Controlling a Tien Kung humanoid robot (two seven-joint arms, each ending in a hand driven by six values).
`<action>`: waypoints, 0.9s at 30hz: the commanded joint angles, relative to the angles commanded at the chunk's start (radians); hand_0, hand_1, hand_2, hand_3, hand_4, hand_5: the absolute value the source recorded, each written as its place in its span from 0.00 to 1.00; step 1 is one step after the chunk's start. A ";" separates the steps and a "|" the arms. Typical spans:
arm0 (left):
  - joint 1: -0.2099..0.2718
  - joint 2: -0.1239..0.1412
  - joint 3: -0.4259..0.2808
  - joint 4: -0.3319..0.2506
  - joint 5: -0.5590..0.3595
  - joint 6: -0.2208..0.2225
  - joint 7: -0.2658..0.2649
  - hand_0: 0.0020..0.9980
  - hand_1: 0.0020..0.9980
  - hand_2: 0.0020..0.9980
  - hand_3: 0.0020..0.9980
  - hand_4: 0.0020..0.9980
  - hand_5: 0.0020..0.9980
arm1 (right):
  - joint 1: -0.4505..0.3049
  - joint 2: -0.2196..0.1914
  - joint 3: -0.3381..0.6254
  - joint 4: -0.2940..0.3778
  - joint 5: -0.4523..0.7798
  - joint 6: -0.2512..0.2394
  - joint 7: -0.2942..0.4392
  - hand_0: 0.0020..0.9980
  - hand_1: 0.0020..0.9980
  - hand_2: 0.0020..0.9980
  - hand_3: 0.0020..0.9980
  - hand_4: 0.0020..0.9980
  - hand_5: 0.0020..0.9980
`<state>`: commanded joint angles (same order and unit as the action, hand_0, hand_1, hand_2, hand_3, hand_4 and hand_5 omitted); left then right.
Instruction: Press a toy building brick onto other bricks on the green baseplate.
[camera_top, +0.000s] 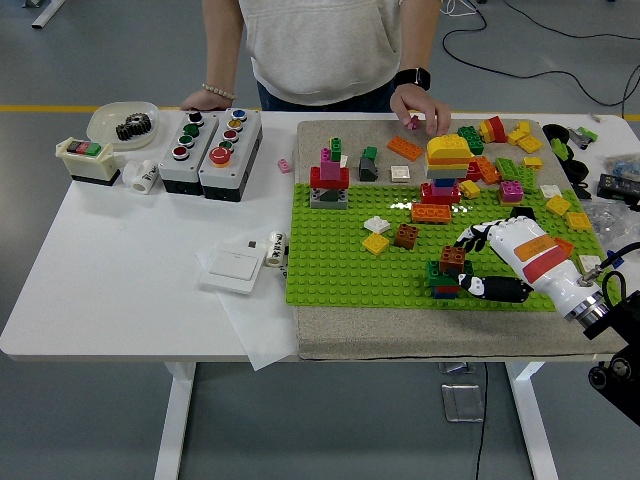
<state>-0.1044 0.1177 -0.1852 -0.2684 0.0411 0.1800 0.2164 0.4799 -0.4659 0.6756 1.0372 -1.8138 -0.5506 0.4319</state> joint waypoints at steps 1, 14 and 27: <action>0.000 0.000 0.000 0.000 0.000 0.000 0.000 0.49 0.60 0.76 0.79 0.83 0.84 | 0.000 0.000 0.000 0.000 0.000 0.000 0.000 0.47 0.46 0.50 0.50 0.68 0.57; -0.004 -0.001 0.003 -0.001 -0.003 0.000 -0.001 0.49 0.60 0.76 0.79 0.83 0.84 | 0.003 0.003 -0.005 -0.029 0.003 0.014 0.011 0.50 0.47 0.50 0.50 0.69 0.57; -0.007 -0.001 0.005 0.000 -0.006 -0.002 -0.003 0.49 0.60 0.76 0.79 0.83 0.84 | 0.002 -0.002 -0.002 -0.016 0.006 0.032 0.022 0.51 0.48 0.52 0.51 0.70 0.56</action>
<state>-0.1109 0.1172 -0.1797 -0.2687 0.0346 0.1782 0.2138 0.4821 -0.4674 0.6738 1.0210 -1.8073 -0.5182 0.4542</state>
